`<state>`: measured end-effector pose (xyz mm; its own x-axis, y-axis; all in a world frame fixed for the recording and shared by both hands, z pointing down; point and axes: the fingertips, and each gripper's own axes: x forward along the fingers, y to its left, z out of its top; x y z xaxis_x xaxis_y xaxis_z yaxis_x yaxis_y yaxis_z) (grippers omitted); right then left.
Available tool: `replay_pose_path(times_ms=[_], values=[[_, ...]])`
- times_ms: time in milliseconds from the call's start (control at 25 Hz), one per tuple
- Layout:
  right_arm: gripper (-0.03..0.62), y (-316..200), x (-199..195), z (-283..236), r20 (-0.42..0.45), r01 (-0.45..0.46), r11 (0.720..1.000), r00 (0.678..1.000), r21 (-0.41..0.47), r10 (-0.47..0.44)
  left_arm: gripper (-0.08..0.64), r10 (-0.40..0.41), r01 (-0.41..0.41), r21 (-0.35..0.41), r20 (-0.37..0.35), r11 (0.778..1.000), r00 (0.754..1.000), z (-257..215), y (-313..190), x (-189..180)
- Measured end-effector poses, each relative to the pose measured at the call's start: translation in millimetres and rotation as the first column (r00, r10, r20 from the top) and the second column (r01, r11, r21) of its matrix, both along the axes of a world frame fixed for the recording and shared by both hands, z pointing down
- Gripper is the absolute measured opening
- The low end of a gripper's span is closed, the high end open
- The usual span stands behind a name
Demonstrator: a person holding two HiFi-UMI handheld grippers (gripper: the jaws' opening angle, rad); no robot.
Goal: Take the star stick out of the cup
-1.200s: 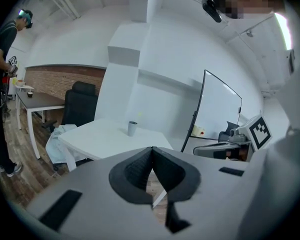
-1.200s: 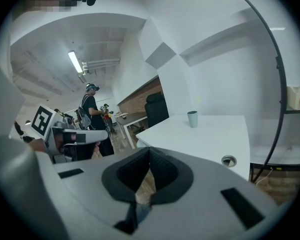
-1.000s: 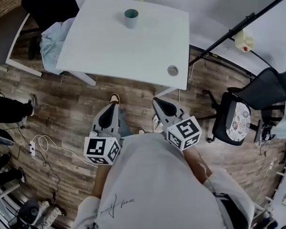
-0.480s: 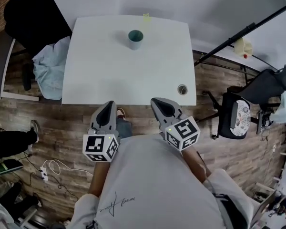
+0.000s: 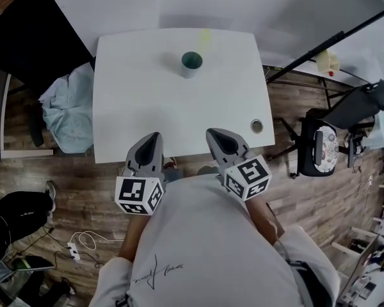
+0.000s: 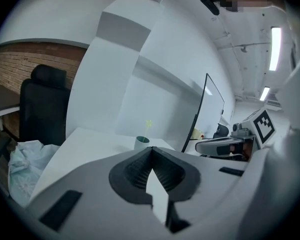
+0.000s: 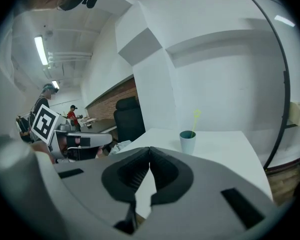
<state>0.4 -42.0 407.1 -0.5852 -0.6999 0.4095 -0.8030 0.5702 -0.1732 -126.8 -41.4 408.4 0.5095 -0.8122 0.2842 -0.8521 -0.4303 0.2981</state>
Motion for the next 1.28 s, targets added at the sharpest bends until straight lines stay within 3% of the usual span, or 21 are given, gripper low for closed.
replay_pose_path(times_ms=[560, 1280], values=[[0.012, -52, 6, -7, 0.009, -0.137, 0.987, 0.991, 0.079, 0.136, -0.006, 0.136, -0.137, -0.043, -0.012, 0.990, 0.991, 15, -24, 10], [0.012, -143, 16, -10, 0.045, -0.158, 0.979, 0.987, 0.127, 0.153, -0.006, 0.123, -0.126, -0.082, -0.034, 0.989, 0.992, 20, -59, 28]])
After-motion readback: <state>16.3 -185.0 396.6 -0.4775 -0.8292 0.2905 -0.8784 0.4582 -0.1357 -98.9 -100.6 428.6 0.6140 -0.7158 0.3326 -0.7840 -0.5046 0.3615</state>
